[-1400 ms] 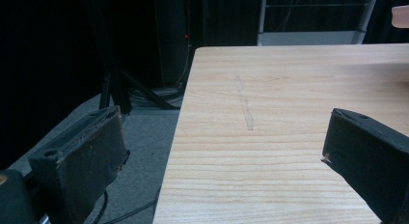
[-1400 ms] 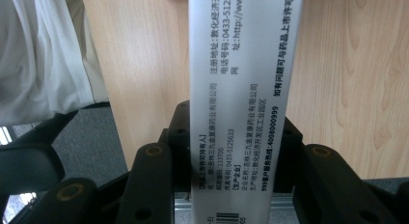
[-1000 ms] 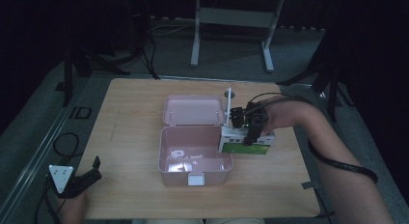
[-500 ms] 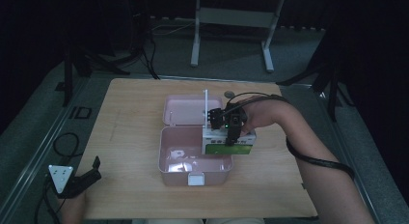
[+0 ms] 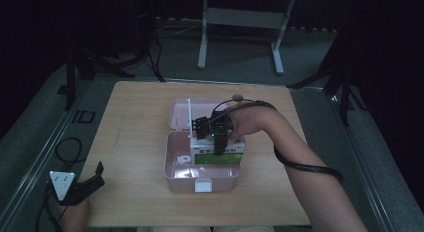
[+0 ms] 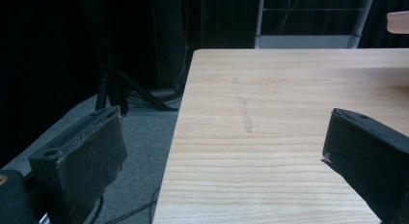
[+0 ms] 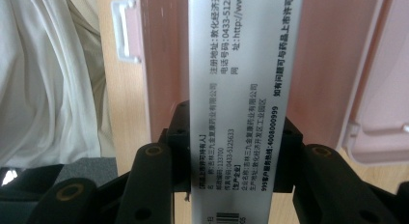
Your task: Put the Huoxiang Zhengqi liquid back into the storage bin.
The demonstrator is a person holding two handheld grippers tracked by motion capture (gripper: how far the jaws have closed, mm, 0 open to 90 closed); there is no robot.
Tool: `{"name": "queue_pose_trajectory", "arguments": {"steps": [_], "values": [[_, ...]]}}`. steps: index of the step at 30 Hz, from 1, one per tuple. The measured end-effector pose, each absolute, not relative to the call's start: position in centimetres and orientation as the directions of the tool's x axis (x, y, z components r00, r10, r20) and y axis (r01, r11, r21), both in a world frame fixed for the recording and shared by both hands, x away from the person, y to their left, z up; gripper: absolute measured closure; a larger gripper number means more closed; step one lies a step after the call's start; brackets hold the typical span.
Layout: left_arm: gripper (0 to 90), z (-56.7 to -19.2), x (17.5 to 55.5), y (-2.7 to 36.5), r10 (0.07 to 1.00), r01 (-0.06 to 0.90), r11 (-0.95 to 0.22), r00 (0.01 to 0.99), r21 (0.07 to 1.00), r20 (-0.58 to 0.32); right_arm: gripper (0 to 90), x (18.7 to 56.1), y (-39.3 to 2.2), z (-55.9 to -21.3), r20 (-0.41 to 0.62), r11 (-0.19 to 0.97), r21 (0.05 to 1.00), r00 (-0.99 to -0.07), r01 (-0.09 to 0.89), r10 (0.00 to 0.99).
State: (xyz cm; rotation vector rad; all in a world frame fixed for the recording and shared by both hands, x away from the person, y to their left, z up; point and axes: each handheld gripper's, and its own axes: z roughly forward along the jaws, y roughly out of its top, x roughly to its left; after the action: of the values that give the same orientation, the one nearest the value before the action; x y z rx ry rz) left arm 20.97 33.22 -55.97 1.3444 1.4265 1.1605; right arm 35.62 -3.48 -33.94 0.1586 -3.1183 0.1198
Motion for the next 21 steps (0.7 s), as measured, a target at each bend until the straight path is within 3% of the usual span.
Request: {"name": "queue_pose_trajectory", "arguments": {"steps": [21], "values": [[1.6, -56.0, 21.0, 33.2, 0.997, 0.221, 0.0, -0.075, 0.975, 0.017, 62.6, 36.0, -2.1, -39.7, 0.058, 0.993, -0.059, -0.993, -0.106, -0.103]]}}
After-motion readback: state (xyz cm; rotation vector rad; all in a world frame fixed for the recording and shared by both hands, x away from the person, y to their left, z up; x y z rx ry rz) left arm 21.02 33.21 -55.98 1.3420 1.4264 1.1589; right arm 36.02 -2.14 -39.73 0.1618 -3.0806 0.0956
